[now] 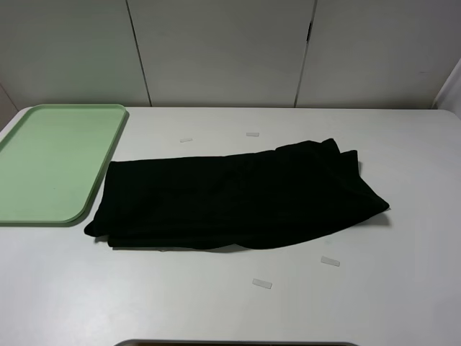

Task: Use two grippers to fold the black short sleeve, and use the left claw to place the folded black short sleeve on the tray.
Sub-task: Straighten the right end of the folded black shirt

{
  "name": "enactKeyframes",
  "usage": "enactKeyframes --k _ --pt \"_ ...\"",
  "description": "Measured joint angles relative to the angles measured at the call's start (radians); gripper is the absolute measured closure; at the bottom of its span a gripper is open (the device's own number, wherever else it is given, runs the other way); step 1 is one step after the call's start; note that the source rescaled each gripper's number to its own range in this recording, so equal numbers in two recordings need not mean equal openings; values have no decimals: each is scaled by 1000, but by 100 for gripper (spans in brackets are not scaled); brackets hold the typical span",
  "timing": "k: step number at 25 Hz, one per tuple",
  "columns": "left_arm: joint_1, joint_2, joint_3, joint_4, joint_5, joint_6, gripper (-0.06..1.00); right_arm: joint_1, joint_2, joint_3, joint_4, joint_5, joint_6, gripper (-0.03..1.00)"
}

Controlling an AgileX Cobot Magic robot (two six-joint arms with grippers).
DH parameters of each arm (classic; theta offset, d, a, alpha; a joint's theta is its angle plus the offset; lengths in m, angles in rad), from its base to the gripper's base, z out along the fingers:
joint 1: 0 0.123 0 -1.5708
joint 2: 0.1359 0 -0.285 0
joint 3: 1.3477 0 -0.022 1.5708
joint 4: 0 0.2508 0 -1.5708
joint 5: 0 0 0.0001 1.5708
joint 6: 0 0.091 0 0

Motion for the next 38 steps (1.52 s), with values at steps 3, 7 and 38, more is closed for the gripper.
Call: enactKeyframes --k 3,7,38 --pt "0 -2 26 1 62 -6 -5 0 0 0 0 23 12 -3" --pt "0 -3 73 1 66 -10 -5 0 0 0 0 79 15 -3" --pt "0 -4 179 21 123 -65 -5 0 5 0 256 377 341 -3"
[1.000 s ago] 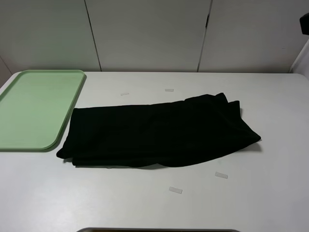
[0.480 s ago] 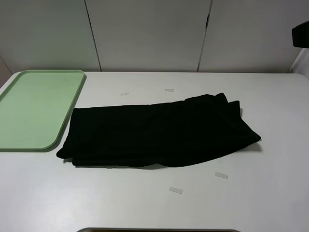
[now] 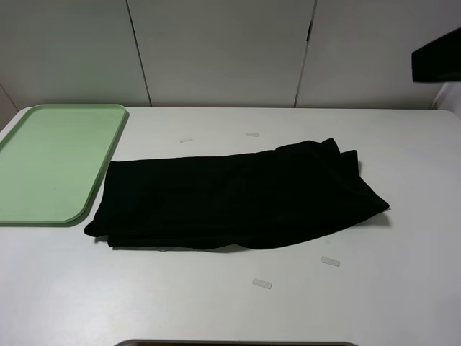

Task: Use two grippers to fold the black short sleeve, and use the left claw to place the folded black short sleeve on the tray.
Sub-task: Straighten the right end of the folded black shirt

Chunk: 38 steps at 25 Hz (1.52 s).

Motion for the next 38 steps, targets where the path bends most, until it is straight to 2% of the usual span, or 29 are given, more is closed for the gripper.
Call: enactKeyframes --k 1,5,13,16,18,21,25,32,35,38 --pt "0 0 0 0 0 0 -5 0 13 0 4 56 38 -3" --pt "0 0 0 0 0 1 -5 0 56 5 4 130 60 -3" --pt "0 0 0 0 0 1 -5 0 220 80 4 138 58 -3" --pt "0 0 0 0 0 1 -5 0 297 81 5 85 52 -3" --pt "0 0 0 0 0 1 -5 0 388 81 -8 -60 48 -3" --pt "0 0 0 0 0 1 -5 -33 514 81 -23 -202 47 -3" --pt "0 0 0 0 0 1 -5 -101 701 39 -31 -271 46 -3" --pt "0 0 0 0 0 1 -5 -244 931 -141 -17 -250 -32 -3" --pt "0 0 0 0 0 1 -5 -309 1007 -229 27 -174 -124 -3" --pt "0 0 0 0 0 1 -5 -366 1079 -286 85 -84 -264 -3"
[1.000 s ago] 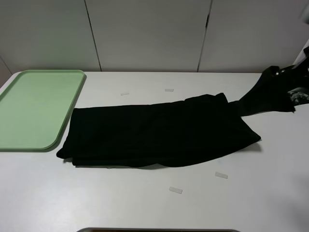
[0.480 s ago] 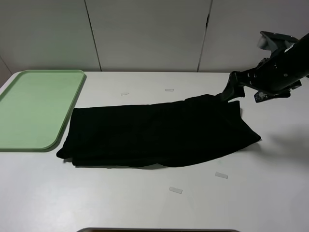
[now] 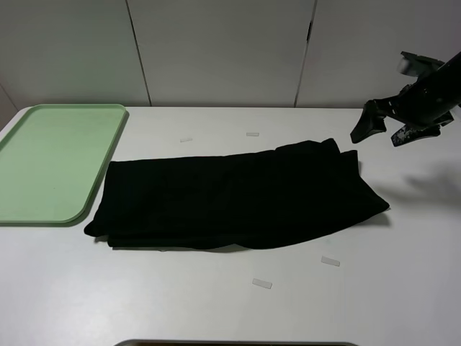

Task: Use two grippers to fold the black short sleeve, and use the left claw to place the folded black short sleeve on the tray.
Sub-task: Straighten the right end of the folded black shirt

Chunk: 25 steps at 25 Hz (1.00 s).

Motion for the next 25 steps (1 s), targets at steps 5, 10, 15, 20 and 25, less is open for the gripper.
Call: enactKeyframes --k 5,10,15,20,25 --pt "0 0 0 0 0 0 -5 -33 68 -16 44 75 -176 -3" --pt "0 0 0 0 0 0 -5 -42 145 -17 58 85 -246 -3" --pt "0 0 0 0 0 0 -5 -42 203 -17 67 79 -249 -3" --pt "0 0 0 0 0 0 -5 -42 253 -23 93 62 -272 -3" --pt "0 0 0 0 0 0 -5 -36 261 -25 130 57 -296 -3"
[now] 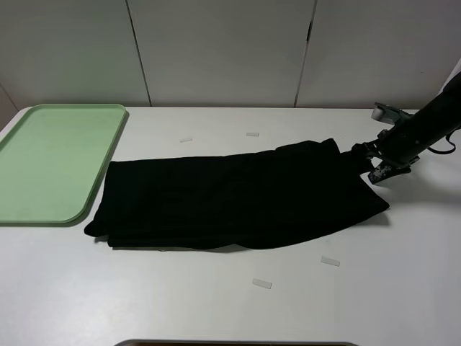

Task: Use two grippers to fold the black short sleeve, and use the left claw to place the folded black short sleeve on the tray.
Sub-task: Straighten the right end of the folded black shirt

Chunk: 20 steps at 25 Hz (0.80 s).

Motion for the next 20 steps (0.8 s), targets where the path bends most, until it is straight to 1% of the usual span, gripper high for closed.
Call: enactKeyframes --k 6,10,11,12,14,15,16,18,19,20 --pt "0 0 0 0 0 0 -5 70 8 0 81 -4 -30 -3" --pt "0 0 0 0 0 0 -5 114 11 0 105 -5 -51 -3" --pt "0 0 0 0 0 0 -5 123 11 0 106 -5 -52 -2" --pt "0 0 0 0 0 0 -5 131 13 0 107 -5 -53 3" --pt "0 0 0 0 0 0 -5 138 19 1 106 -10 -54 19" --pt "0 0 0 0 0 0 -5 141 24 1 102 -17 -54 30" --pt "0 0 0 0 0 0 -5 142 27 1 97 -29 -54 43" --pt "0 0 0 0 0 0 -5 142 32 1 85 -44 -54 77" --pt "0 0 0 0 0 0 -5 142 32 1 81 -47 -54 90" --pt "0 0 0 0 0 0 -5 143 32 1 74 -51 -54 95"
